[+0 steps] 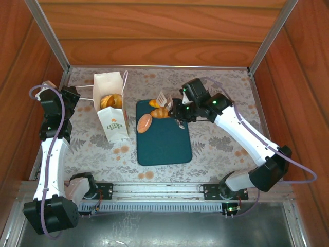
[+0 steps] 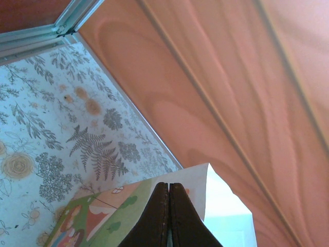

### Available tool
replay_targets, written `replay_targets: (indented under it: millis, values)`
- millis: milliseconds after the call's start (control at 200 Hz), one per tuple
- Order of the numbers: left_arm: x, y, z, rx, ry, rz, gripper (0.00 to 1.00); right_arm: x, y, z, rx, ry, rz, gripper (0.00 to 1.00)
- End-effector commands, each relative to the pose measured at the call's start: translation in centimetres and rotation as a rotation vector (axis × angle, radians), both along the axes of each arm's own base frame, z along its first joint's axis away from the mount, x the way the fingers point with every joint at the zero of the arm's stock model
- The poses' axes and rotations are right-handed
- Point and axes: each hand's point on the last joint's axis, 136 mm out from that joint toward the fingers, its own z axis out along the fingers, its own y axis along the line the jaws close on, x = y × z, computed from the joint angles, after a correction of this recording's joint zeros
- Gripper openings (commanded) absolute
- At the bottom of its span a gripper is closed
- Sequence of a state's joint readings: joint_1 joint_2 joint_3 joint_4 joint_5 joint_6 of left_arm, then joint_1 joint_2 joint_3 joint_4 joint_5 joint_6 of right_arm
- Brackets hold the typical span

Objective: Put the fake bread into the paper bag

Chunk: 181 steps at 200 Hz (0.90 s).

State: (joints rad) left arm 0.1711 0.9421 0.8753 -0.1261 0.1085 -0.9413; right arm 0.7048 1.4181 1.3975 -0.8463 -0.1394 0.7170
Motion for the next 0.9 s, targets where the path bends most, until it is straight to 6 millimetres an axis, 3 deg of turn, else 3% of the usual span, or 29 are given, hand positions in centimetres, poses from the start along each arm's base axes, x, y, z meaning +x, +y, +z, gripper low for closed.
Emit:
replay_targets:
  millis: [0,245,899]
  values:
    - [-0.1,0.3,1.1,0.001,-0.032,0.013,0.00,-0.6,1.5,-0.4,0.035,0.015,0.022,0.39]
    - [-0.2,0.3,0.9,-0.002,-0.031,0.015,0.00,-1.6,3.2,-2.5,0.005,0.060,0.061,0.42]
    - [-0.2,0.3,0.5,-0.006,-0.028,0.015,0.00,-2.9,6.4,-5.5,-0.013,0.147,0.127,0.49]
